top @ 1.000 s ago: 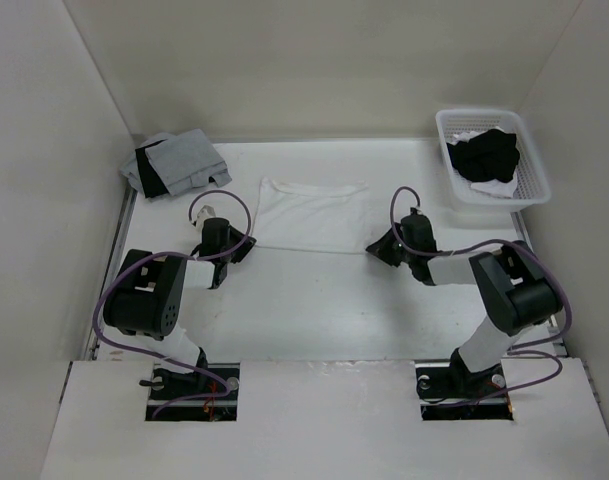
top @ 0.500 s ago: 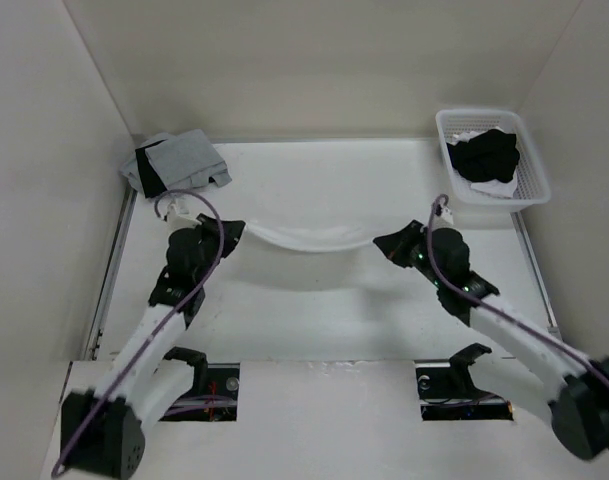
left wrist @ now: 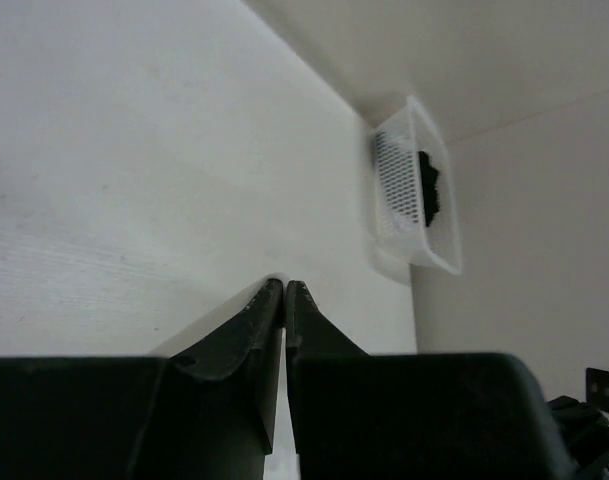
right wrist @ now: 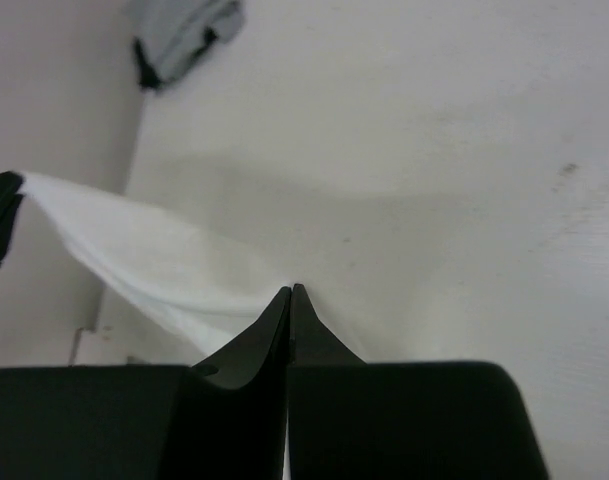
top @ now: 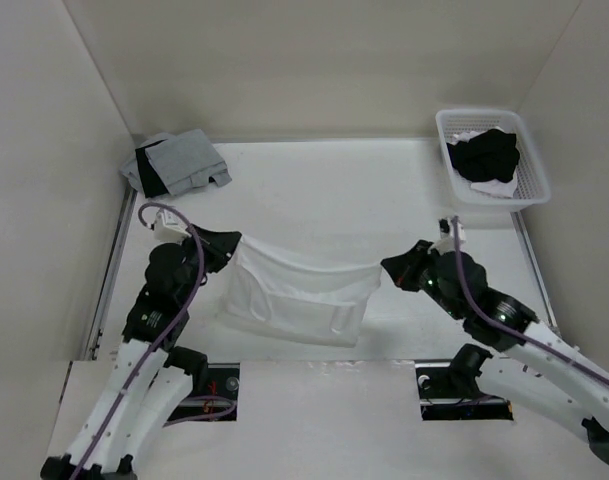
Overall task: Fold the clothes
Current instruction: Fold the tank top
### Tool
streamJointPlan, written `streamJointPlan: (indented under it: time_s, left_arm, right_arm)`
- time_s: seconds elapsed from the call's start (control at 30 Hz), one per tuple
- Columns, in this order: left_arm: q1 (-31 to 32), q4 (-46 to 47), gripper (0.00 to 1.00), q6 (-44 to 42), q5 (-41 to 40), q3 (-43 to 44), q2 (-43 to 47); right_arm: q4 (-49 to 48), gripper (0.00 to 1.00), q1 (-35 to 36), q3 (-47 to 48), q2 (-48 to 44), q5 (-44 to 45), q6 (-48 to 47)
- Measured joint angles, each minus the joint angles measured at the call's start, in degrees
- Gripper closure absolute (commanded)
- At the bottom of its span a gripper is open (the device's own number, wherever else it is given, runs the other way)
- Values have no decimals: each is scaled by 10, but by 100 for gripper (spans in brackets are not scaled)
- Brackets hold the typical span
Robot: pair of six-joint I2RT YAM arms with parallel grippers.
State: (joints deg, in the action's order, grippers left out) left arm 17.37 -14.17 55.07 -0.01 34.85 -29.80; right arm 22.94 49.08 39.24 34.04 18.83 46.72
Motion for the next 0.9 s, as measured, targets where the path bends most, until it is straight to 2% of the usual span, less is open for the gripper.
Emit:
streamJointPlan:
  time_s: [0.1, 0.23, 0.37, 0.47, 0.67, 0.9]
  left_arm:
    - [-20, 27, 96, 0, 1, -28, -83]
    - [-45, 116, 96, 1, 4, -36, -264]
    - [-48, 198, 96, 15, 9, 1, -461]
    - [-47, 240, 96, 29, 15, 40, -541]
    - [-51, 313, 95, 46, 32, 53, -543]
    - [-63, 357, 94, 48, 53, -62, -439]
  right_arm:
    - [-34, 99, -74, -18, 92, -31, -17]
    - [-126, 100, -185, -21, 250, -103, -31]
    - [-197, 100, -253, 17, 411, -155, -38]
    - [-227, 100, -283, 54, 482, -182, -40]
    - [-276, 100, -297, 43, 457, -199, -45]
    - [-298, 100, -249, -80, 332, -190, -43]
